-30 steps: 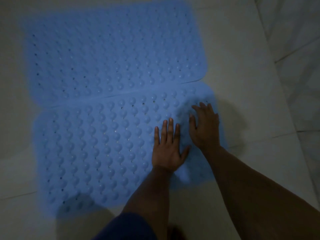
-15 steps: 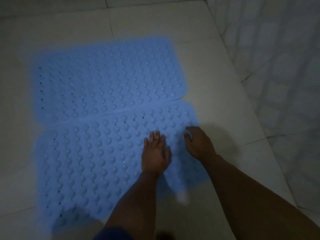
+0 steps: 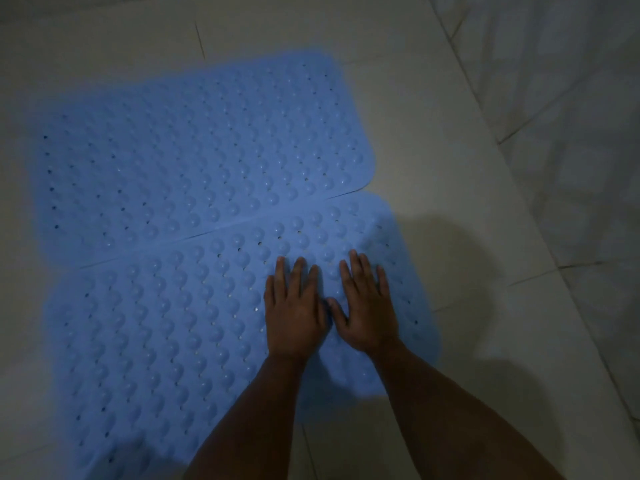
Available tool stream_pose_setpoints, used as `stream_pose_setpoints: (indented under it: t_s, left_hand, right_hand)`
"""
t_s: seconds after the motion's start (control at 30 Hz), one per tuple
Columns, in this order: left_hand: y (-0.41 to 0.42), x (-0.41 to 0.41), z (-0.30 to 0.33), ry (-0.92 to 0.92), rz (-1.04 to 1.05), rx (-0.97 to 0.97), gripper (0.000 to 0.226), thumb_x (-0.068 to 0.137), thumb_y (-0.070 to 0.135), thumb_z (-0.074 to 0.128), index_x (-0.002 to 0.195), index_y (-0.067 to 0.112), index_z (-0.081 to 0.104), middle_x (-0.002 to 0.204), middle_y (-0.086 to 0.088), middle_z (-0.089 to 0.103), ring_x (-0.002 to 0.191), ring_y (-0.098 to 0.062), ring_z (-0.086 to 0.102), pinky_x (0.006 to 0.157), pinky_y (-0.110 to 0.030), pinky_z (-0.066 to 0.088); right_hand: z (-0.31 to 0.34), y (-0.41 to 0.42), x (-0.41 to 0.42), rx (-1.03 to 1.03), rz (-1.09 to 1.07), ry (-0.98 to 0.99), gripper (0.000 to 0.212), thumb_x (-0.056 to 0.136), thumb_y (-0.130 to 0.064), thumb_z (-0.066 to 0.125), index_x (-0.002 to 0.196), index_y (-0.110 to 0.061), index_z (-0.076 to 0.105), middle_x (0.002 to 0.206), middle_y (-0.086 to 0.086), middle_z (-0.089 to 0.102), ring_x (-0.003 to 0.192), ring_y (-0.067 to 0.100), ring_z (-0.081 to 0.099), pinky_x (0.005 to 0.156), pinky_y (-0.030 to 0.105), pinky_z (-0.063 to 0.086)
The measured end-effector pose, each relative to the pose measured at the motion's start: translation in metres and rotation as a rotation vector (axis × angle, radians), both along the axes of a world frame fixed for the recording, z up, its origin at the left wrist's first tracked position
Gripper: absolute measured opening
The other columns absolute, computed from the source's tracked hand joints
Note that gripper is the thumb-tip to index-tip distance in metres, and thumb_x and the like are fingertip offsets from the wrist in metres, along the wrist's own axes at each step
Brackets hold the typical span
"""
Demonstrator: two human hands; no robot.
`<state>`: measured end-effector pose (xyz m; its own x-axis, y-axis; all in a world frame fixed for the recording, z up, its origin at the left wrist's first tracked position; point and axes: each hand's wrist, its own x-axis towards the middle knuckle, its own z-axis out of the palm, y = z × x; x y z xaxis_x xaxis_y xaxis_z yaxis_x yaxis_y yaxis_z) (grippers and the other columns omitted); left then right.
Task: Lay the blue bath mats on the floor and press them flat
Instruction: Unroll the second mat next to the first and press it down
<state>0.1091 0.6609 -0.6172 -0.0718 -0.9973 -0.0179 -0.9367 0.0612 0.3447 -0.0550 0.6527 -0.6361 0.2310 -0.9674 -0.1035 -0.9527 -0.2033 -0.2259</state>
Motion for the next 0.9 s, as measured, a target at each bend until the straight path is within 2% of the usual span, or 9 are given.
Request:
stream_pose_setpoints:
  t_s: [0.2,0.4,0.47,0.57,0.63,0.67,0.73,0.83,0.9]
  left_hand:
    - [-0.003,0.001,-0.002,-0.034,0.018,0.039,0.059,0.099,0.040,0.041,0.151,0.014,0.051,0.166,-0.013,0.035,0.158,-0.041,0.015,0.122,-0.064,0.025]
    - [0.009,0.007,-0.012,-0.024,0.003,-0.003,0.056,0.100,0.036,0.051,0.152,0.015,0.050,0.166,-0.012,0.035,0.159,-0.040,0.014,0.123,-0.065,0.023]
    - [0.013,0.012,-0.008,-0.021,0.007,-0.015,0.055,0.101,0.036,0.047,0.153,0.016,0.049,0.166,-0.012,0.034,0.159,-0.039,0.013,0.123,-0.065,0.023]
    - [0.015,0.018,0.013,-0.035,0.008,-0.010,0.057,0.103,0.036,0.040,0.155,0.015,0.046,0.167,-0.012,0.033,0.159,-0.039,0.010,0.123,-0.064,0.023]
    - [0.014,0.012,0.031,-0.046,-0.007,0.012,0.057,0.101,0.036,0.039,0.154,0.014,0.047,0.166,-0.012,0.034,0.159,-0.041,0.012,0.122,-0.065,0.025]
    - [0.013,0.007,0.036,-0.044,-0.008,0.031,0.058,0.100,0.036,0.039,0.154,0.014,0.047,0.166,-0.013,0.035,0.158,-0.042,0.014,0.121,-0.065,0.027]
    - [0.008,-0.011,0.043,-0.043,-0.028,0.058,0.060,0.098,0.036,0.038,0.153,0.013,0.048,0.165,-0.014,0.036,0.157,-0.044,0.016,0.121,-0.065,0.027]
    - [0.001,-0.057,0.038,-0.012,-0.124,0.085,0.064,0.096,0.037,0.037,0.154,0.013,0.046,0.166,-0.016,0.034,0.157,-0.046,0.016,0.121,-0.065,0.026]
    - [-0.004,-0.087,0.026,0.023,-0.207,0.063,0.064,0.097,0.037,0.039,0.155,0.011,0.044,0.166,-0.019,0.032,0.156,-0.047,0.017,0.120,-0.067,0.027]
  right_hand:
    - [0.000,-0.001,0.000,0.043,0.006,0.038,0.074,0.101,-0.055,0.037,0.158,-0.009,0.027,0.169,0.011,0.008,0.157,0.026,0.002,0.122,0.057,0.015]
    - [-0.001,0.001,0.000,0.018,-0.005,-0.035,0.077,0.099,-0.058,0.042,0.157,-0.009,0.028,0.168,0.011,0.011,0.157,0.025,0.003,0.125,0.055,0.010]
    - [0.002,0.001,0.001,0.055,-0.021,-0.070,0.077,0.099,-0.058,0.042,0.158,-0.011,0.027,0.169,0.010,0.011,0.157,0.023,0.003,0.126,0.052,0.007]
    - [0.021,-0.012,-0.002,0.254,-0.038,-0.175,0.074,0.099,-0.058,0.039,0.159,-0.016,0.026,0.169,0.005,0.010,0.157,0.020,0.003,0.126,0.050,0.008]
    - [0.049,-0.029,-0.011,0.390,-0.084,-0.266,0.067,0.100,-0.051,0.045,0.156,-0.015,0.033,0.166,0.007,0.022,0.155,0.022,0.016,0.125,0.046,0.017]
    - [0.062,-0.038,-0.018,0.363,-0.127,-0.282,0.060,0.100,-0.046,0.047,0.152,-0.017,0.041,0.162,0.008,0.035,0.151,0.024,0.028,0.122,0.043,0.027]
    - [0.086,-0.051,-0.036,0.185,-0.260,-0.282,0.049,0.098,-0.039,0.050,0.143,-0.020,0.055,0.149,0.007,0.054,0.142,0.026,0.046,0.113,0.042,0.042]
    - [0.099,-0.058,-0.073,0.115,-0.391,-0.299,0.041,0.098,-0.029,0.054,0.137,-0.017,0.061,0.143,0.007,0.059,0.142,0.028,0.045,0.111,0.038,0.039]
    - [0.096,-0.060,-0.092,0.086,-0.423,-0.282,0.044,0.094,-0.033,0.047,0.132,-0.017,0.063,0.138,0.008,0.062,0.140,0.030,0.046,0.109,0.040,0.042]
